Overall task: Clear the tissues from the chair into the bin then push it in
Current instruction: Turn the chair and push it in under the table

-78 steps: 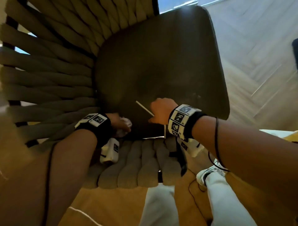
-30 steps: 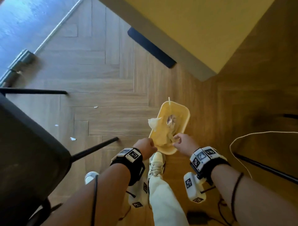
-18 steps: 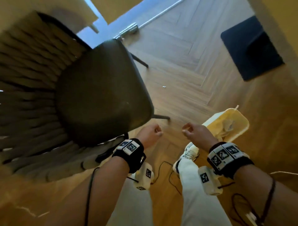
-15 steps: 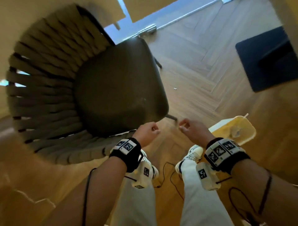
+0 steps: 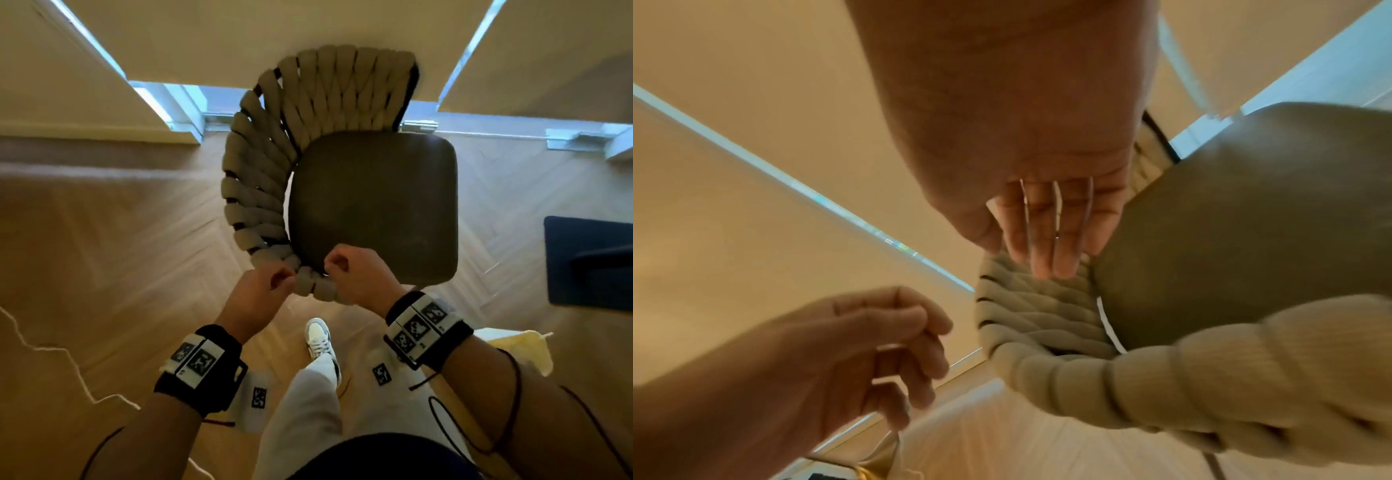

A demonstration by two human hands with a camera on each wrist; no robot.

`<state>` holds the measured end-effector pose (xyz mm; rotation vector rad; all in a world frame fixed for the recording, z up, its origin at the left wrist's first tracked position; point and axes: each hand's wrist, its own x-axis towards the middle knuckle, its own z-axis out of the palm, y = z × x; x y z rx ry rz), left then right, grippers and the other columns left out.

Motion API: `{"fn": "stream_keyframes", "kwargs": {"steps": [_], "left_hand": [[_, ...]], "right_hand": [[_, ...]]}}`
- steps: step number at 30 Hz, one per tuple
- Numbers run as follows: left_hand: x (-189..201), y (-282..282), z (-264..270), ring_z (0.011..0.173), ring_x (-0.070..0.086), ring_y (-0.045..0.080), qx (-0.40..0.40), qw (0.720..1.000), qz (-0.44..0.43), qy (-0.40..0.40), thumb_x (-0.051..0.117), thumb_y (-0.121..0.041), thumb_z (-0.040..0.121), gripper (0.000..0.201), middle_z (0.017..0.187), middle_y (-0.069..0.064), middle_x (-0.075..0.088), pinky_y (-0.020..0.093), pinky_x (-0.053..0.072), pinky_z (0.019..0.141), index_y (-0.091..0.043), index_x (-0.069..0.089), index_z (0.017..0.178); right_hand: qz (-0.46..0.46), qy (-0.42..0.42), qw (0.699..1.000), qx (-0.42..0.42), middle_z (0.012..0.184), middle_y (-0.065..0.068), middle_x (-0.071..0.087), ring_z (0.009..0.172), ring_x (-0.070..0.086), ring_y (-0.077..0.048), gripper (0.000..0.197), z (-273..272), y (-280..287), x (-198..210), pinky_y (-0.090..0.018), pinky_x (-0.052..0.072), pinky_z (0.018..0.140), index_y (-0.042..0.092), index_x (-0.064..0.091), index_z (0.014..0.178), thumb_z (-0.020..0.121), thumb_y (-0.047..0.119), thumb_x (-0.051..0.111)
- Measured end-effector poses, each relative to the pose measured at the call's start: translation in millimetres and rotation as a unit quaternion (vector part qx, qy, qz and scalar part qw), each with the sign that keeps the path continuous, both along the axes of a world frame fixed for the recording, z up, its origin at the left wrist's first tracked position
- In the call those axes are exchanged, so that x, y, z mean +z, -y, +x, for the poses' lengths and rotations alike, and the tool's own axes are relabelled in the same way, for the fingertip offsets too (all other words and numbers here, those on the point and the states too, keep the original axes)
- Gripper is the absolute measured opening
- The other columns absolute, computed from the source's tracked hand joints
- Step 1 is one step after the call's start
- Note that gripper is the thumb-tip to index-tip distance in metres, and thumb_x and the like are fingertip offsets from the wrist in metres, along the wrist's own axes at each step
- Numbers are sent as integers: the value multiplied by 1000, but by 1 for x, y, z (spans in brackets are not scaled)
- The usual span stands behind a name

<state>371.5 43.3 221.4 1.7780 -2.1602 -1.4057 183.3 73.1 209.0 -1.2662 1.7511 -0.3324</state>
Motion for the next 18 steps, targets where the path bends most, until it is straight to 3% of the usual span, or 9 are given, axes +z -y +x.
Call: {"fn": "stream_keyframes", "kwargs": {"steps": [5, 8, 10, 12, 18], "left_hand": [[16, 24, 85, 72, 60, 3, 59, 998, -24, 30, 53, -24, 94, 10, 79, -6, 65, 19, 45, 64, -22, 63, 91], [16, 52, 114, 70, 62, 7, 60, 996, -30, 52, 54, -24, 93, 11, 74, -6, 66, 28, 52, 66, -23, 63, 86], [9, 83, 132, 67, 63, 12, 39, 996, -53, 60, 56, -24, 91, 13, 70, -4, 66, 38, 54, 66, -25, 61, 79], [3, 121, 146, 65, 63, 13, 6, 995, -70, 69, 57, -24, 89, 14, 67, -4, 66, 39, 53, 64, -24, 60, 76], [-5, 269, 183, 65, 58, 20, -111, 983, -53, 137, 54, -23, 91, 12, 71, 0, 65, 33, 47, 63, -21, 62, 82]], "right_hand": [[-9, 48, 999, 6, 85, -1, 67, 79, 63, -18, 16, 68, 52, 24, -40, 55, 78, 20, 64, 95, 90, 29, 51], [-18, 40, 998, 37, 87, -1, 67, 80, 63, -19, 17, 91, 95, 18, -40, 54, 80, 20, 63, 95, 90, 31, 50], [-27, 21, 998, 49, 92, -2, 69, 84, 63, -19, 19, 102, 132, 8, -41, 53, 83, 20, 63, 96, 90, 33, 50], [-38, 4, 999, 36, 92, -3, 69, 85, 63, -20, 19, 111, 170, -4, -40, 52, 83, 18, 63, 95, 89, 33, 52], [11, -24, 998, -51, 63, 3, 48, 60, 47, -16, 25, 131, 275, -50, -33, 40, 61, 17, 51, 74, 87, 37, 55]]}}
